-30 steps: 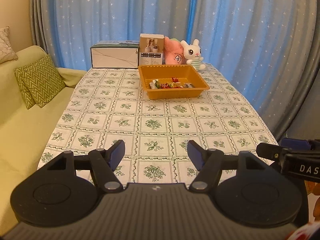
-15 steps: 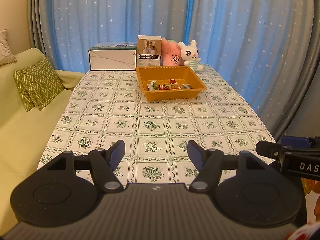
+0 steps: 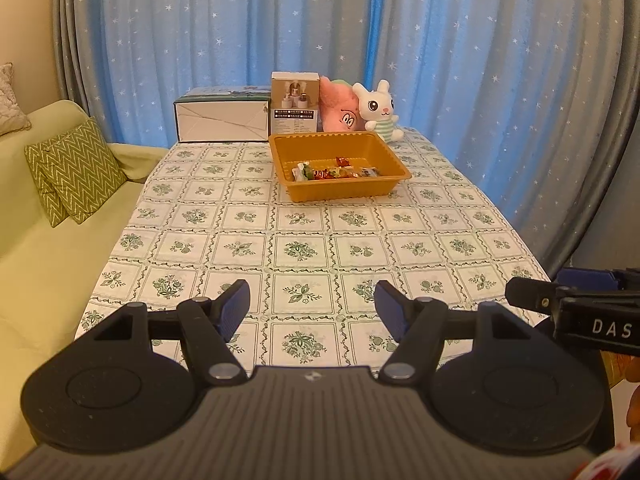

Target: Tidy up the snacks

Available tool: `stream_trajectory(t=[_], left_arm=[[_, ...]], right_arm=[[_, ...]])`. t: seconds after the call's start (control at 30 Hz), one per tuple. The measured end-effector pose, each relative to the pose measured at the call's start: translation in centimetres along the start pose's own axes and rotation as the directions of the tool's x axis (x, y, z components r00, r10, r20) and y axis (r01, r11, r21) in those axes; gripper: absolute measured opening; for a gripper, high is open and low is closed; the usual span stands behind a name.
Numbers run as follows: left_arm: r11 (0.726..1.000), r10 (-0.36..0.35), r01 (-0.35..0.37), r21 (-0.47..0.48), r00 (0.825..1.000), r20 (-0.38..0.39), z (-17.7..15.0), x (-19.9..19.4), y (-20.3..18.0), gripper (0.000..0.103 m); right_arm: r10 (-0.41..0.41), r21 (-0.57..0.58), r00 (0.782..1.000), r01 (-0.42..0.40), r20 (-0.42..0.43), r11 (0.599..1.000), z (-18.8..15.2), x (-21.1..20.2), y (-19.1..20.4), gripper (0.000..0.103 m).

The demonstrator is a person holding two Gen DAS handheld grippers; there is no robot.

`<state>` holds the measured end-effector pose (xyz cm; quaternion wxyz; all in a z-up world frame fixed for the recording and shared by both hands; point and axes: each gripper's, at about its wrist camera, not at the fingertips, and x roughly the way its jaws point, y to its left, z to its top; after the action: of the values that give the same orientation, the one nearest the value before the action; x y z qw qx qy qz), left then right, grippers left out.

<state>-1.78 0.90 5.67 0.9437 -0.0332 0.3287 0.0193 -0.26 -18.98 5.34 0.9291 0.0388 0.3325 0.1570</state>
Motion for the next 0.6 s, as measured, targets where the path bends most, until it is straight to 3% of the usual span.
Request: stream_trajectory(t=[0.6], left_arm=[[1.000,-0.006,0.006,0.008,1.000,-0.008,-0.44,-0.06,-0.13,0.067]], right_arm=[[0.002,0.014,1.000,-0.002,-0.017,1.000,-0.15,0.66,0.21,0.069]])
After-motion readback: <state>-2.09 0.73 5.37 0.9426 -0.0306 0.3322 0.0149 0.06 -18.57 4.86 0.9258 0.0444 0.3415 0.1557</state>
